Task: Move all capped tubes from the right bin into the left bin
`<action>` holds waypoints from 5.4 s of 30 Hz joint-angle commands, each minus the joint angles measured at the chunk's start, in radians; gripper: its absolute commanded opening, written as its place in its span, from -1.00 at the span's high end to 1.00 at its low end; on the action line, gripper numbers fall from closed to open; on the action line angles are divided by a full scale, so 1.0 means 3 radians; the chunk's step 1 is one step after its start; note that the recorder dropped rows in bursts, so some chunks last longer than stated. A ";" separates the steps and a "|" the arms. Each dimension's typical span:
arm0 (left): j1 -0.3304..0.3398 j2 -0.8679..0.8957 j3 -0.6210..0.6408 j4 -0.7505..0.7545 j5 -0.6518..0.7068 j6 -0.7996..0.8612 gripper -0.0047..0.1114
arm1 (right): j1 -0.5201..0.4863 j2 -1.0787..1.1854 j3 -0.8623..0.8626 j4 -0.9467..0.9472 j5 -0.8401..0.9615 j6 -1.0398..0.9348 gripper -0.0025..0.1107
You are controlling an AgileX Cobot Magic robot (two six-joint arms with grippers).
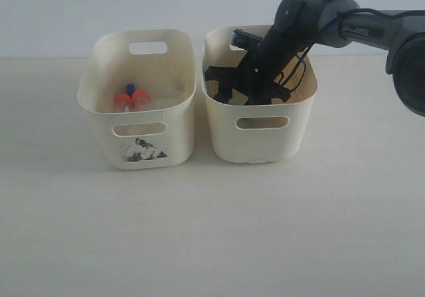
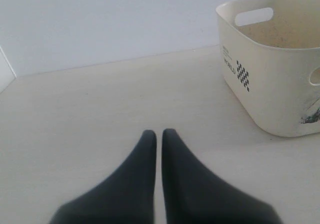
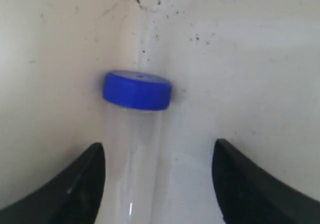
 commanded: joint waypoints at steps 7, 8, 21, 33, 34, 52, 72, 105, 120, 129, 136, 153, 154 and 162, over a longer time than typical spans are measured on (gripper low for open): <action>0.0004 -0.0007 -0.0013 -0.0004 -0.0050 -0.0039 0.84 | 0.0003 0.0169 0.0009 -0.0101 0.0132 0.0054 0.25; 0.0004 -0.0007 -0.0013 -0.0004 -0.0050 -0.0039 0.84 | 0.0003 0.0168 0.0009 -0.0128 0.0132 0.0054 0.33; 0.0004 -0.0007 -0.0013 -0.0004 -0.0050 -0.0039 0.84 | -0.0004 0.0136 0.0009 -0.0032 0.0114 0.0090 0.96; 0.0004 -0.0007 -0.0013 -0.0004 -0.0050 -0.0039 0.84 | -0.0010 -0.0269 0.0009 -0.0185 0.0041 0.0126 0.96; 0.0004 -0.0007 -0.0013 -0.0004 -0.0050 -0.0039 0.84 | -0.0010 -0.0294 0.0009 -0.0205 0.0041 0.0140 0.96; 0.0004 -0.0007 -0.0013 -0.0004 -0.0050 -0.0039 0.84 | -0.0200 -0.1235 0.0009 0.0674 0.0148 -0.0074 0.96; 0.0004 -0.0007 -0.0013 -0.0004 -0.0050 -0.0039 0.84 | 0.0546 -0.1060 0.0009 0.0846 0.0216 -0.0222 -0.38; 0.0004 -0.0007 -0.0013 -0.0004 -0.0050 -0.0039 0.84 | 0.1563 -0.2962 0.0015 -0.0102 0.0942 -0.0298 0.96; 0.0004 -0.0007 -0.0013 -0.0004 -0.0050 -0.0039 0.84 | 0.1589 -0.3085 0.0039 -0.0540 0.0942 0.0199 0.96; 0.0004 -0.0007 -0.0013 -0.0004 -0.0050 -0.0039 0.84 | 0.1584 -0.3711 0.1695 -0.0967 -0.0349 0.0122 0.96; 0.0004 -0.0007 -0.0013 -0.0004 -0.0050 -0.0039 0.84 | 0.1354 -0.4157 0.3267 -0.0913 -0.1952 0.0043 0.96; 0.0004 -0.0007 -0.0013 -0.0004 -0.0050 -0.0039 0.84 | -0.0726 -0.6444 0.6087 0.0189 -0.3019 0.0000 0.96; 0.0004 -0.0007 -0.0013 -0.0004 -0.0050 -0.0039 0.84 | -0.0832 -0.6610 0.6187 0.0189 -0.3019 -0.0043 0.96; 0.0004 -0.0007 -0.0013 -0.0004 -0.0050 -0.0039 0.84 | -0.1508 -0.7801 0.6798 0.0107 -0.3077 -0.0249 0.96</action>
